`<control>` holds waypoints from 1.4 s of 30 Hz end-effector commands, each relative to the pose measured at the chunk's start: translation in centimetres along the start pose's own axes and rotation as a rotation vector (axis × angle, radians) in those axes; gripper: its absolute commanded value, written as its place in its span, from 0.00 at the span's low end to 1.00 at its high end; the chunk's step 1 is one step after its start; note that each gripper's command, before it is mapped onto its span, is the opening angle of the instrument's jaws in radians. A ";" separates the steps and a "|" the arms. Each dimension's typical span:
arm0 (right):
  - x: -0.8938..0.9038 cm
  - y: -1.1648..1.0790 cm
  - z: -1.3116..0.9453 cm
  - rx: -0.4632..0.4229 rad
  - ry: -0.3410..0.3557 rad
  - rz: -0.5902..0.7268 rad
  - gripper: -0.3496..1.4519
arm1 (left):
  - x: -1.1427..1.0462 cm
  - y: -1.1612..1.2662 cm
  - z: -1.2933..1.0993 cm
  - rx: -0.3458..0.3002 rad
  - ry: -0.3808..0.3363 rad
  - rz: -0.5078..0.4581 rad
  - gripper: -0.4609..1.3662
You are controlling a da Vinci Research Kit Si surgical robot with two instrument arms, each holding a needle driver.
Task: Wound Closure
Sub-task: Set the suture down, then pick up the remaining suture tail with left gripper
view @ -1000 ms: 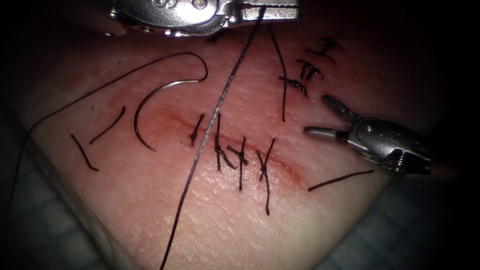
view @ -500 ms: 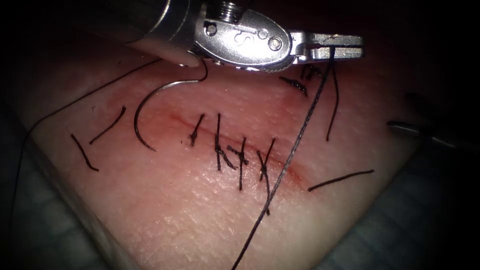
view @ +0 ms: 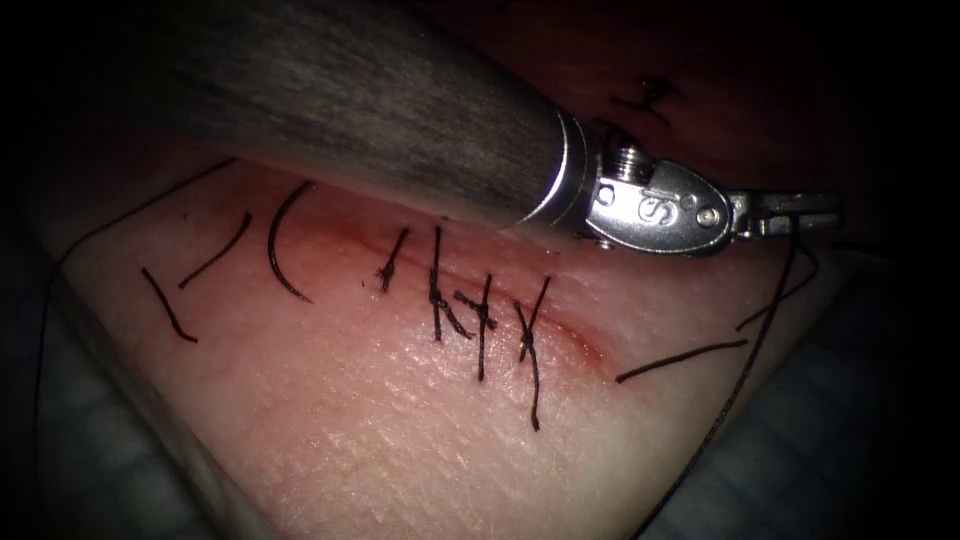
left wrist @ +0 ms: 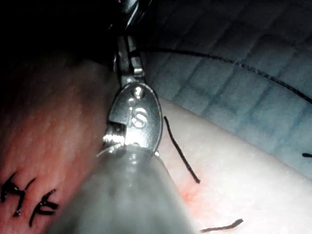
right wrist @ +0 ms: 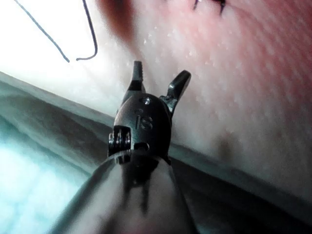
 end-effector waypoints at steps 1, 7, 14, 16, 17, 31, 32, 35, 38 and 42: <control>0.00 0.01 -0.01 0.001 0.002 -0.001 0.73 | -0.06 0.08 0.02 -0.031 0.013 -0.015 0.06; -0.04 0.08 -0.07 -0.015 -0.001 0.000 0.73 | -0.58 0.77 0.19 -0.134 0.040 -0.094 0.06; -0.03 0.06 -0.07 -0.013 0.000 0.001 0.73 | -0.95 1.25 0.08 -0.181 0.005 -0.174 0.06; -0.02 0.05 -0.06 -0.010 0.002 0.001 0.73 | -1.01 1.30 0.02 -0.187 -0.005 -0.220 0.46; -0.02 0.04 -0.05 -0.010 0.002 0.001 0.73 | -1.03 1.29 -0.01 -0.181 -0.010 -0.249 0.55; 0.04 -0.10 0.02 0.011 0.014 0.006 0.73 | -0.96 0.98 -0.53 0.046 -0.125 -0.431 0.78; 0.04 -0.10 0.03 0.013 0.015 0.006 0.73 | -0.94 0.99 -0.60 0.045 -0.165 -0.438 0.77; 0.05 -0.12 0.03 0.015 0.016 0.007 0.73 | -0.90 1.02 -0.77 0.039 -0.241 -0.452 0.77; 0.06 -0.14 0.05 0.018 0.018 0.007 0.73 | -0.83 1.03 -1.01 0.031 -0.271 -0.451 0.79; 0.09 -0.20 0.08 0.028 0.023 0.009 0.73 | -0.74 1.00 -1.26 0.029 -0.273 -0.456 0.78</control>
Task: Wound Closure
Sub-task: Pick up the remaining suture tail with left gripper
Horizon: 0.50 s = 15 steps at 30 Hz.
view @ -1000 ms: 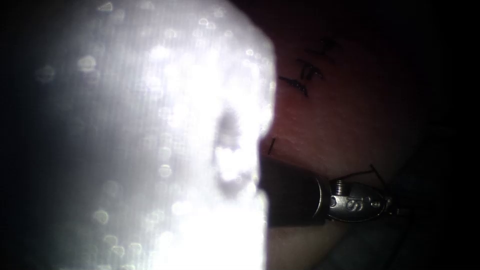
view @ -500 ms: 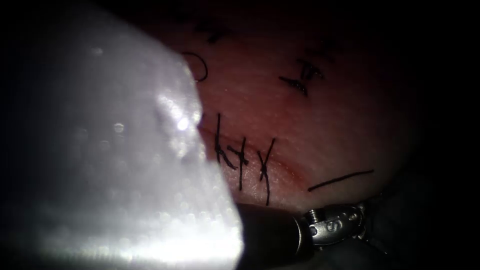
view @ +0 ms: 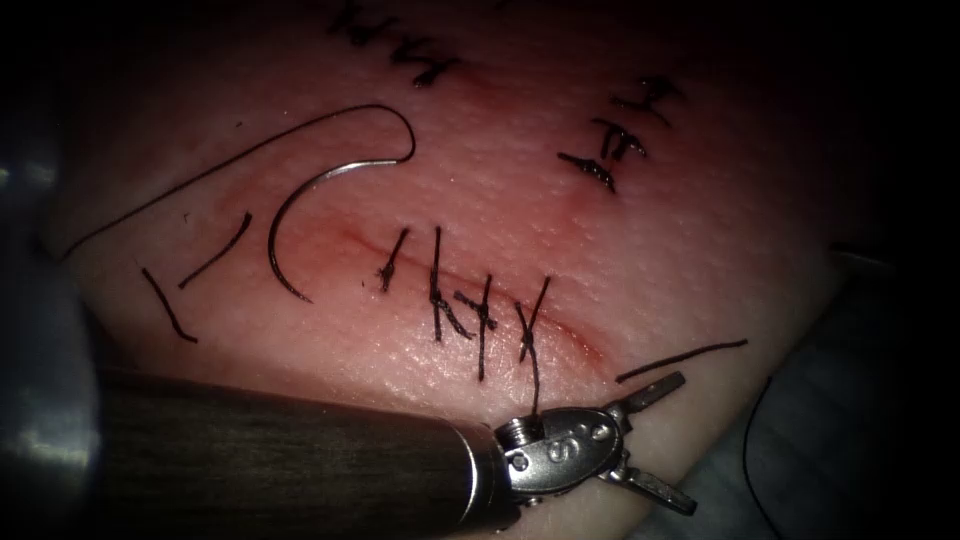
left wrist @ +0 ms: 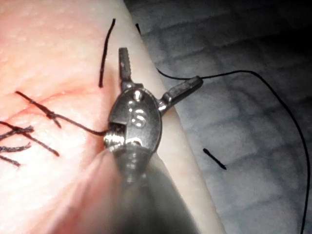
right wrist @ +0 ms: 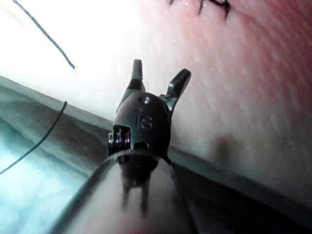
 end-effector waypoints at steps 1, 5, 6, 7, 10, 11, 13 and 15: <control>0.01 -0.02 0.02 0.009 0.003 0.001 0.73 | 0.01 -0.01 -0.08 0.003 0.002 -0.001 0.78; 0.05 -0.13 0.09 0.021 0.011 -0.002 0.75 | 0.06 -0.05 -0.40 0.013 -0.001 -0.014 0.78; 0.07 -0.17 0.12 0.030 0.017 -0.007 0.76 | 0.09 -0.07 -0.48 0.017 -0.002 -0.018 0.78; 0.08 -0.19 0.14 0.036 0.023 -0.007 0.76 | 0.10 -0.08 -0.52 0.018 -0.002 -0.014 0.78; 0.12 -0.33 0.23 0.065 0.036 -0.006 0.77 | 0.22 -0.13 -0.73 0.020 -0.005 0.003 0.78; 0.13 -0.38 0.26 0.073 0.038 -0.007 0.78 | 0.26 -0.16 -0.80 0.019 -0.006 0.017 0.78; 0.16 -0.42 0.30 0.087 0.040 -0.019 0.79 | 0.31 -0.19 -0.88 0.018 -0.007 0.035 0.78; 0.19 -0.48 0.34 0.106 0.050 -0.031 0.80 | 0.38 -0.23 -1.00 0.016 -0.009 0.046 0.78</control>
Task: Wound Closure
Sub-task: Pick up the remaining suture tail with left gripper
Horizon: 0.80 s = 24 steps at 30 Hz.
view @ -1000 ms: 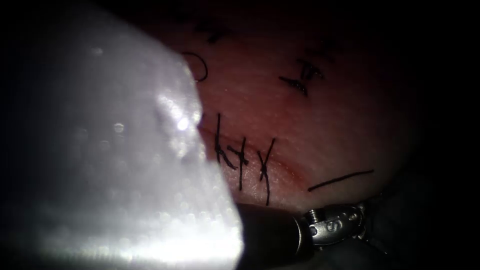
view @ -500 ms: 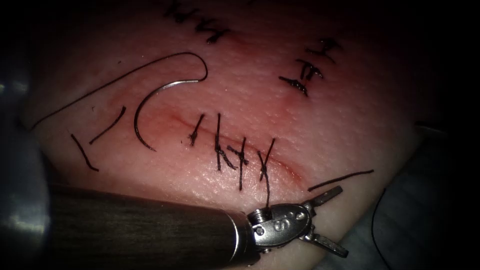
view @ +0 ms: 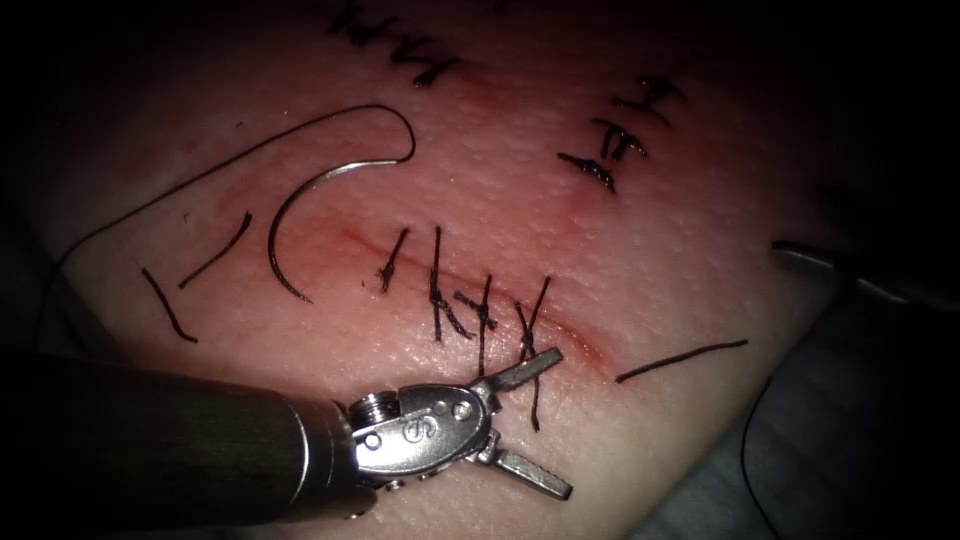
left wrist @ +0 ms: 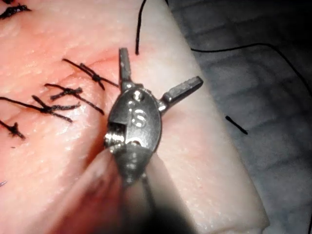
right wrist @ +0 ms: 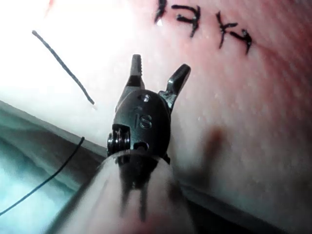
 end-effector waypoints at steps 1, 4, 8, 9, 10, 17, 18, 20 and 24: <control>0.01 -0.01 0.02 0.018 0.006 -0.002 0.80 | 0.02 -0.03 -0.06 -0.001 0.001 0.019 0.79; 0.04 -0.06 0.09 0.045 0.020 -0.015 0.78 | 0.08 -0.08 -0.22 -0.003 -0.001 0.048 0.79; 0.09 -0.13 0.21 0.099 0.027 -0.040 0.75 | 0.10 -0.13 -0.45 -0.004 -0.004 0.092 0.81; 0.11 -0.16 0.26 0.122 0.026 -0.046 0.75 | 0.09 -0.14 -0.49 -0.004 -0.004 0.098 0.81; 0.12 -0.18 0.29 0.136 0.027 -0.047 0.74 | 0.09 -0.15 -0.53 0.001 -0.005 0.104 0.80; 0.23 -0.33 0.49 0.249 0.082 -0.108 0.73 | 0.06 -0.17 -0.64 0.032 -0.024 0.241 0.71; 0.25 -0.35 0.52 0.267 0.084 -0.122 0.73 | 0.05 -0.15 -0.62 0.034 -0.042 0.268 0.71; 0.28 -0.39 0.57 0.294 0.089 -0.142 0.73 | 0.05 -0.14 -0.59 0.028 -0.064 0.301 0.71; 0.33 -0.48 0.63 0.362 0.101 -0.165 0.74 | 0.06 -0.10 -0.46 0.011 -0.065 0.341 0.73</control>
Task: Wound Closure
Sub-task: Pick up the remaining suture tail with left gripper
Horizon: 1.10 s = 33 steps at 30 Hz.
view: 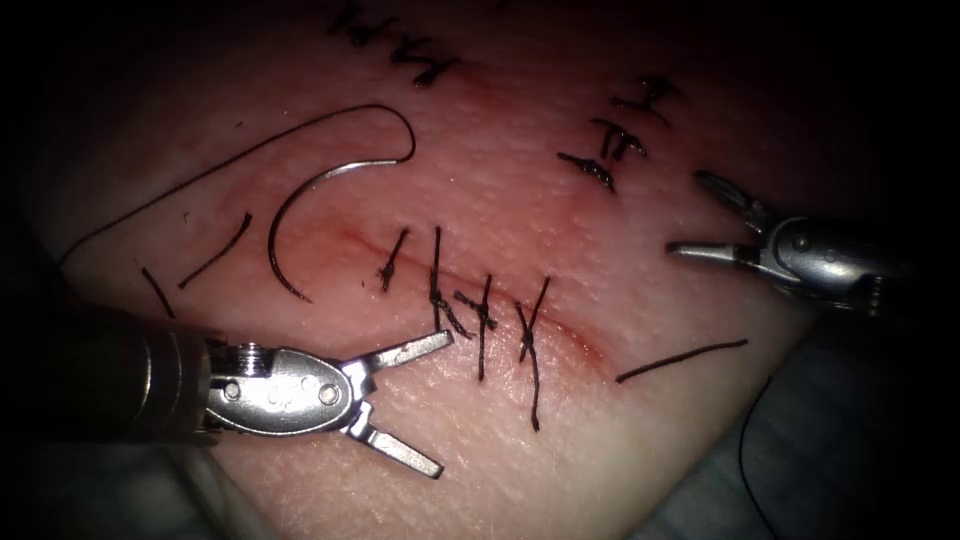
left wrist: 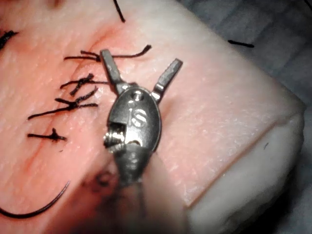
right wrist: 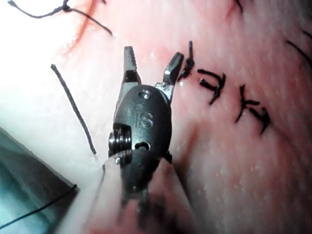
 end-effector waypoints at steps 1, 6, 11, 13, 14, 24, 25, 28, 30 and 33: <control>0.00 0.00 0.00 0.017 0.005 -0.002 0.73 | -0.01 0.00 0.01 0.007 -0.002 0.006 0.73; 0.01 0.01 0.01 0.037 0.014 -0.007 0.73 | -0.02 0.06 0.19 -0.005 0.000 0.045 0.75; 0.00 0.00 0.01 0.035 0.013 -0.008 0.73 | -0.10 0.11 0.35 -0.018 -0.016 0.091 0.74; 0.00 -0.01 0.01 0.032 0.011 -0.009 0.73 | -0.16 0.13 0.42 -0.027 -0.042 0.111 0.73; 0.00 -0.01 0.01 0.032 0.011 -0.009 0.73 | -0.19 0.13 0.45 -0.029 -0.054 0.115 0.73; -0.02 -0.03 0.00 0.027 0.009 -0.011 0.72 | -0.46 0.08 0.76 -0.043 -0.115 0.160 0.68; -0.02 -0.03 0.00 0.024 0.008 -0.012 0.72 | -0.48 0.09 0.80 -0.052 -0.111 0.166 0.67; -0.03 -0.03 0.00 0.025 0.008 -0.013 0.71 | -0.50 0.12 0.87 -0.058 -0.107 0.170 0.66; -0.05 -0.03 0.00 0.025 0.008 -0.013 0.70 | -0.52 0.15 0.91 -0.065 -0.103 0.185 0.64; -0.06 -0.04 -0.01 0.025 0.009 -0.015 0.70 | -0.56 0.17 0.94 -0.071 -0.100 0.196 0.60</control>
